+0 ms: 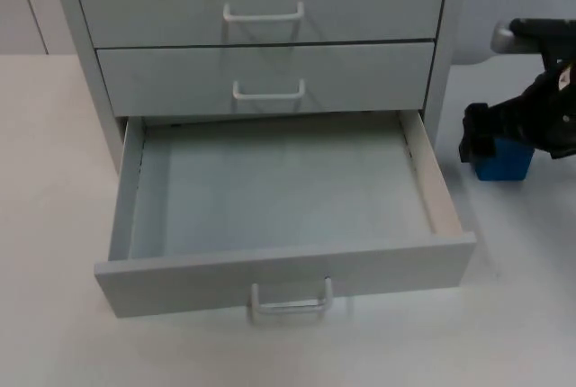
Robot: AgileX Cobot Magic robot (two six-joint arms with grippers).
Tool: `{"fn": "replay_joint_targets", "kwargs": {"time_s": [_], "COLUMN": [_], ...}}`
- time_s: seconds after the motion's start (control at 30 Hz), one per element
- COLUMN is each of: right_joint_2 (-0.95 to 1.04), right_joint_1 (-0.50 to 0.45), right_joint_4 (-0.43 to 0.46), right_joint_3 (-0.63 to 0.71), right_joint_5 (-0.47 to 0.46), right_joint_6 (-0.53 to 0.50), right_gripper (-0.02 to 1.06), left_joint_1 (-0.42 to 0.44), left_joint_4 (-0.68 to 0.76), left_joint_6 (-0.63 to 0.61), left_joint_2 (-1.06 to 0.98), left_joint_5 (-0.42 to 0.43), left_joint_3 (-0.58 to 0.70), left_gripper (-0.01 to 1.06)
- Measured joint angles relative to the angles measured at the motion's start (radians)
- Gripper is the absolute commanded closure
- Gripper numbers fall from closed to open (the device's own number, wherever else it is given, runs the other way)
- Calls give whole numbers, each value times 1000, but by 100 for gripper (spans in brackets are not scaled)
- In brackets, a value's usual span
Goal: Open the drawer with the left hand, place the block into the drawer with the right hand, then close the drawer with the left hand.
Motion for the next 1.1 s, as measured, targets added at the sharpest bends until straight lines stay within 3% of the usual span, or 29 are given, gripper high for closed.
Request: {"fn": "replay_joint_targets", "kwargs": {"time_s": [0.03, 0.07, 0.2, 0.23, 0.33, 0.5, 0.8, 1.1], "right_joint_2": [0, 4, 4, 4, 4, -23, -279, -480], "right_joint_1": [0, 0, 0, 0, 0, 0, 0, 0], "right_joint_4": [0, 0, 0, 0, 0, 0, -2, -2], "right_joint_3": [0, 0, 0, 0, 0, 0, 0, 130], "right_joint_5": [0, 0, -8, -11, -11, 36, 265, 270], "right_joint_6": [0, 0, 0, 0, 2, -5, -35, -37], "right_gripper": [25, 25, 68, 68, 105, 104, 105, 105], "left_joint_1": [0, 0, 0, 0, 0, 0, 0, 0], "left_joint_4": [0, 0, 0, 0, 0, 0, 0, -23], "left_joint_6": [0, 0, 0, 0, 0, 0, 0, 0], "left_joint_2": [0, 0, 0, 0, 0, 0, 0, 0], "left_joint_5": [0, 0, 0, 0, 0, 0, 0, -2], "left_joint_3": [0, 0, 0, 0, 0, 0, 0, 0], "left_gripper": [0, 0, 0, 0, 0, 0, 0, 0]}}
